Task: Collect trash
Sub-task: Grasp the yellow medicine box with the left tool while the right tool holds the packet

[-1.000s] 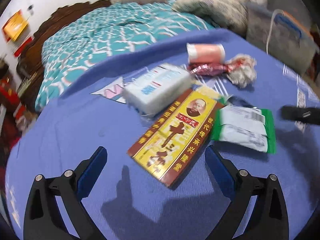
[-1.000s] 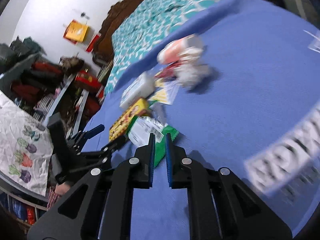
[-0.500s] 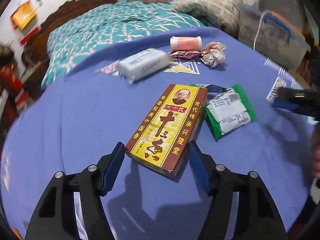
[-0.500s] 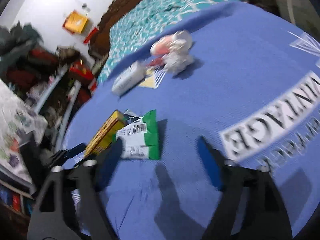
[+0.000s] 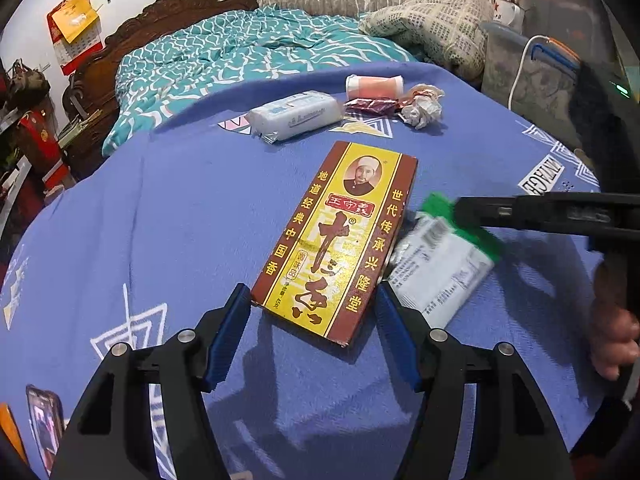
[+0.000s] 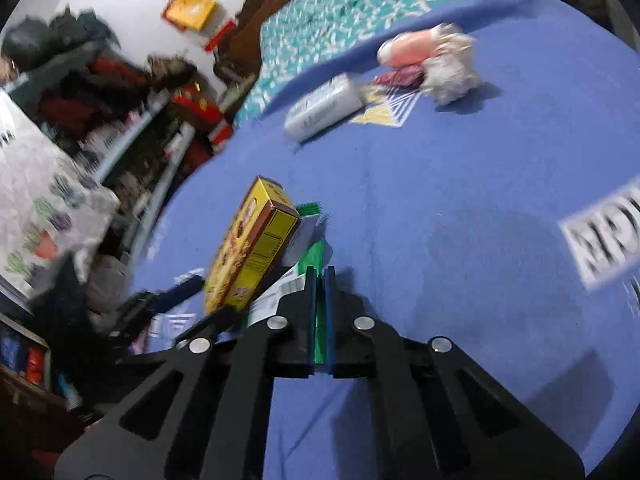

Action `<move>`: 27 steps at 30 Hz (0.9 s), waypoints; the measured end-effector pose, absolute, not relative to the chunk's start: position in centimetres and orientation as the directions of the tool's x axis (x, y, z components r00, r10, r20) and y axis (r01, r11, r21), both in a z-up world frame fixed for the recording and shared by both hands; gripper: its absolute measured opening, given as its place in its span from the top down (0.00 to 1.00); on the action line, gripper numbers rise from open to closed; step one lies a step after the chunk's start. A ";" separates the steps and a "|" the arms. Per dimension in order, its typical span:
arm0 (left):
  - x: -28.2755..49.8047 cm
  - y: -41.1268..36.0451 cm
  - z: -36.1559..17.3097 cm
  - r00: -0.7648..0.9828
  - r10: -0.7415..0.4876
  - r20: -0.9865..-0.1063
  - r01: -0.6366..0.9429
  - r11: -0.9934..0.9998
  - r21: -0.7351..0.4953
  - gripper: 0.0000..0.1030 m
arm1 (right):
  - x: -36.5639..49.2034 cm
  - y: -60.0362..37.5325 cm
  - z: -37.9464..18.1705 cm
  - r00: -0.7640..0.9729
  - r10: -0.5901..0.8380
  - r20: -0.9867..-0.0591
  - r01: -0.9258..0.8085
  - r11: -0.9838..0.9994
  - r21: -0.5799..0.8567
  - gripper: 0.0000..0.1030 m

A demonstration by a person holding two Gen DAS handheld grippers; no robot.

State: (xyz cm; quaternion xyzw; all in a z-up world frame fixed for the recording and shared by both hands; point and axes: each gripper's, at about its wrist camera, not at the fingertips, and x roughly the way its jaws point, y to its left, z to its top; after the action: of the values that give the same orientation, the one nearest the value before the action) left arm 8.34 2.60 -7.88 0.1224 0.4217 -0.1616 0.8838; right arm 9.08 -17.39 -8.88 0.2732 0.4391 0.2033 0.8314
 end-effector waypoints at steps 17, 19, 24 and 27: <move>7.1 -2.2 -6.6 0.550 -0.306 -0.777 0.485 0.874 -0.001 0.73 | 0.4 -30.3 -8.2 0.725 0.441 -0.529 0.090 0.701 0.707 0.85; 7.4 -1.7 -6.6 0.542 -0.308 -0.782 0.472 0.881 -0.019 0.70 | 1.2 -28.0 -8.2 0.700 0.468 -0.540 0.064 0.711 0.700 0.49; 8.0 0.4 -7.1 0.561 -0.222 -0.798 0.379 0.925 0.008 0.25 | 3.8 -20.6 -7.9 0.655 0.427 -0.624 -0.035 0.841 0.539 0.31; 8.8 0.5 -7.0 0.539 -0.236 -0.809 0.391 0.920 -0.008 0.19 | 6.0 -16.4 -8.4 0.594 0.437 -0.675 -0.142 0.883 0.447 0.36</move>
State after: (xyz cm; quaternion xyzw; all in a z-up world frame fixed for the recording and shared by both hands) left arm 8.84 0.49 -6.98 0.0872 0.4454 -0.1794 0.8728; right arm 6.04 -16.40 -8.38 0.1760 0.4191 0.1653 0.8753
